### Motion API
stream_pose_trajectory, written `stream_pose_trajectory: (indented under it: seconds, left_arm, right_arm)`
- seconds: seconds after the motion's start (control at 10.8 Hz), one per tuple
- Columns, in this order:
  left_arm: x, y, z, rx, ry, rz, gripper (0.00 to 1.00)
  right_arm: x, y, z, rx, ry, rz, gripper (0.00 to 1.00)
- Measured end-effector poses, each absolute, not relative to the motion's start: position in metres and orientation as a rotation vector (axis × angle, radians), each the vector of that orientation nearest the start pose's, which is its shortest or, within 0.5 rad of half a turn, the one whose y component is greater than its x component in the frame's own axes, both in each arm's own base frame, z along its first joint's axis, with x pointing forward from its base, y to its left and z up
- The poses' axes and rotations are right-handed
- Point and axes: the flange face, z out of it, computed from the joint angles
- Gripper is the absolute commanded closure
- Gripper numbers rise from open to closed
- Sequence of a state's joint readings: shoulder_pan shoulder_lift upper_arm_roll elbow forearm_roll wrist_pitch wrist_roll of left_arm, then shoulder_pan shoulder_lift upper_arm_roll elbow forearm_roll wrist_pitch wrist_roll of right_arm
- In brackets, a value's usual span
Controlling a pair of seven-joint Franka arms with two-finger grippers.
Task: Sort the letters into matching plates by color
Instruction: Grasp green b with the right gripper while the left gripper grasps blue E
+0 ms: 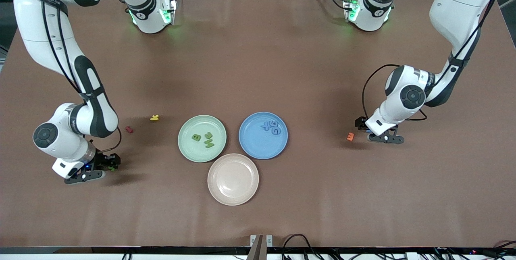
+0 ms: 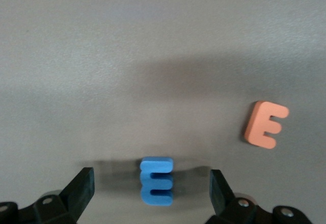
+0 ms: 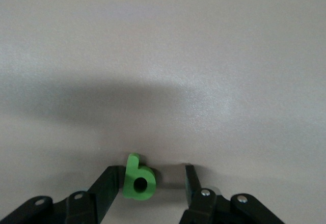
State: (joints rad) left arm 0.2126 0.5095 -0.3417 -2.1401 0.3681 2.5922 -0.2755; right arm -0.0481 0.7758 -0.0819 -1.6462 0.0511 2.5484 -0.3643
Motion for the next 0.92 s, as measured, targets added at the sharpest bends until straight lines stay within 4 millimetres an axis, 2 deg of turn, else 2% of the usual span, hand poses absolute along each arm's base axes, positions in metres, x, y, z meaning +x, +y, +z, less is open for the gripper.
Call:
stream_pose_trajectory:
  seconds: [0.18,0.28,0.37,0.92]
  left_arm:
    - [0.5573,-0.0819,0.1719,-3.117,0.209,-0.01,0.0]
    - [0.5563,-0.0838,0.1714,-3.121,0.214,-0.018,0.31]
    - [0.5557,-0.085,0.1712,-3.123,0.217,-0.021,0.99]
    - [0.5568,-0.0896,0.1784,-3.124,0.229,-0.045,1.0]
  right_arm:
    - [0.6887,-0.0861,0.1743,-3.172,-0.346,-0.188,0.42]
    - [0.6882,-0.0863,0.1749,-3.172,-0.345,-0.188,0.42]
    - [0.6882,-0.0863,0.175,-3.172,-0.345,-0.189,0.42]
    - [0.6878,-0.0845,0.1743,-3.171,-0.348,-0.208,0.44]
